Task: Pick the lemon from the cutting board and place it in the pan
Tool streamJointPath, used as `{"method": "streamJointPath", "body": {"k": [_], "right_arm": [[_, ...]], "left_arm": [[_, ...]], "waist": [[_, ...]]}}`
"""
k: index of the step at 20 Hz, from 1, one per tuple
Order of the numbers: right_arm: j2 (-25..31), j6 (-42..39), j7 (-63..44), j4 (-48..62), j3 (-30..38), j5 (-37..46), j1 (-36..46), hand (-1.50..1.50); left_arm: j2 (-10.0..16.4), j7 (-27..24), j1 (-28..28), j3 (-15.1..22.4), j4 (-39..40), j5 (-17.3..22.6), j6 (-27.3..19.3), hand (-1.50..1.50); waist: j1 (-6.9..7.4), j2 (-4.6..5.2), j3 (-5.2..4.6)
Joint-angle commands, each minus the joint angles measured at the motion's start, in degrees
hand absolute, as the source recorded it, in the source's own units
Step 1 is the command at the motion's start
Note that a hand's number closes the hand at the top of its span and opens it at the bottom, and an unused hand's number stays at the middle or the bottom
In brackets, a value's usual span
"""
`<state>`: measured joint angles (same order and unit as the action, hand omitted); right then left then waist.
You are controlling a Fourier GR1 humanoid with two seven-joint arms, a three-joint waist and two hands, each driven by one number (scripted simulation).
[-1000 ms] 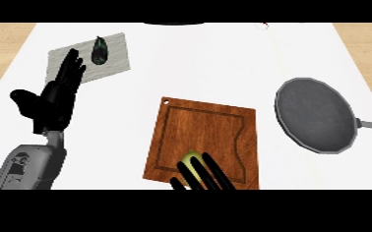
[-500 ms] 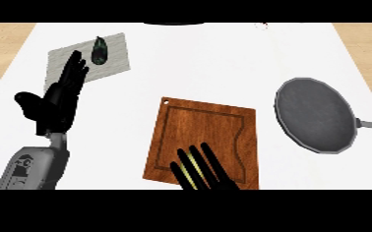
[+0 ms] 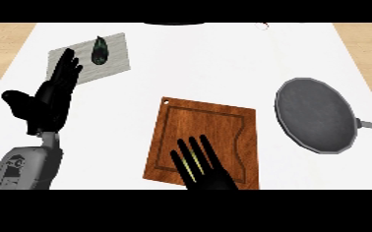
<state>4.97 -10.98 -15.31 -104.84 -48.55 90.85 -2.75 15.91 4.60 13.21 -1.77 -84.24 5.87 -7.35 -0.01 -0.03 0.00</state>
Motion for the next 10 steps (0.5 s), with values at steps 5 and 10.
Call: {"method": "streamJointPath", "body": {"k": [5, 10], "right_arm": [[-4.8, 4.2, -2.5, 11.1, 0.0, 1.7, 3.2, -1.50], [-4.9, 3.0, -1.4, 16.9, 5.5, -2.2, 10.1, -1.50]], "left_arm": [[-1.3, 0.4, 1.9, -1.4, 2.1, -1.4, 1.3, 0.00], [-2.4, 1.2, -0.9, -0.3, -2.9, -2.9, 0.6, 0.00]], "waist": [[-0.07, 0.02, 0.01], [0.23, 0.02, 0.02]]}}
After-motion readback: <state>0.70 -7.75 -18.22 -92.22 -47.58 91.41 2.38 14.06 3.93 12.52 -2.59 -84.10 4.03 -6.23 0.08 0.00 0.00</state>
